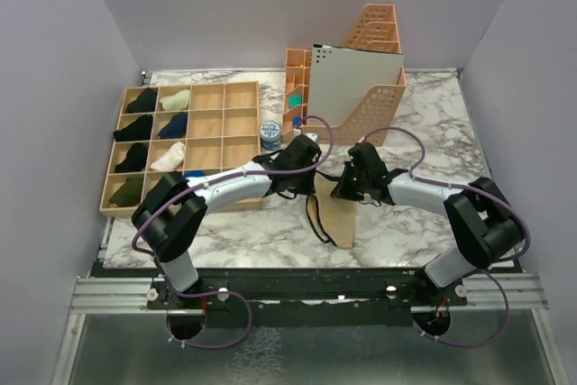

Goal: Roll the underwear
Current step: Fold the underwear at the center of the board.

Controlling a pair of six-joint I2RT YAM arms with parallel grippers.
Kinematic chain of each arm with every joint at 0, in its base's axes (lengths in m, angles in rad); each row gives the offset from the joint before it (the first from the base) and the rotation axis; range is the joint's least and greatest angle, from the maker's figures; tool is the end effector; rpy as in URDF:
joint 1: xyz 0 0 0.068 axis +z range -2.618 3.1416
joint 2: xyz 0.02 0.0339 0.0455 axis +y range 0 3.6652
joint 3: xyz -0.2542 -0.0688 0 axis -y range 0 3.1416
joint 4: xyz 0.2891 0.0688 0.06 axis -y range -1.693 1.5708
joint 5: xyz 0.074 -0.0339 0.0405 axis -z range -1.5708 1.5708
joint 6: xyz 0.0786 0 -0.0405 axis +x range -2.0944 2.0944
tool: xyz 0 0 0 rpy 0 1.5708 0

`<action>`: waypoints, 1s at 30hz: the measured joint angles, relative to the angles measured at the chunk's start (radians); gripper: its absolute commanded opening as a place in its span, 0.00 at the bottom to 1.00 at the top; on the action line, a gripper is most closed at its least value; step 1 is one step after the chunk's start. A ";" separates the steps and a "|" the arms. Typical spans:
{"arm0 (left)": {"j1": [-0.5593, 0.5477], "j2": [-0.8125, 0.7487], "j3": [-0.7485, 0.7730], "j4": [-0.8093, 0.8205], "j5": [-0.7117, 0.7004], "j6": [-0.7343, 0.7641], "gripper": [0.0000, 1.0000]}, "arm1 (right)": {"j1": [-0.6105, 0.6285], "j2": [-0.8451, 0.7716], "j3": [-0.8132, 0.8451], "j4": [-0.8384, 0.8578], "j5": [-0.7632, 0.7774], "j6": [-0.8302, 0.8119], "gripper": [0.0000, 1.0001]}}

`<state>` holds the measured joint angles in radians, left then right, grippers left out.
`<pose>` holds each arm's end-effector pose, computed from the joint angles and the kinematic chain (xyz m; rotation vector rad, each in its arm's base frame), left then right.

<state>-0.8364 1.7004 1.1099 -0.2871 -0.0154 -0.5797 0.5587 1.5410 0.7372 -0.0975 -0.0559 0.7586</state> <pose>0.2850 -0.3138 0.1371 0.3186 2.5239 -0.5827 0.2952 0.1897 0.0815 0.2324 2.5688 0.6061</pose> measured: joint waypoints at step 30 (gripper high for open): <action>-0.041 0.040 0.060 0.055 0.140 -0.082 0.00 | -0.074 -0.260 -0.151 0.022 0.008 0.128 0.08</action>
<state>-0.8776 1.7405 1.1702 -0.2317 0.1242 -0.6621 0.4843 1.2808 0.5861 -0.0753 -0.0475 0.8864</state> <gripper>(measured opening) 0.021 0.070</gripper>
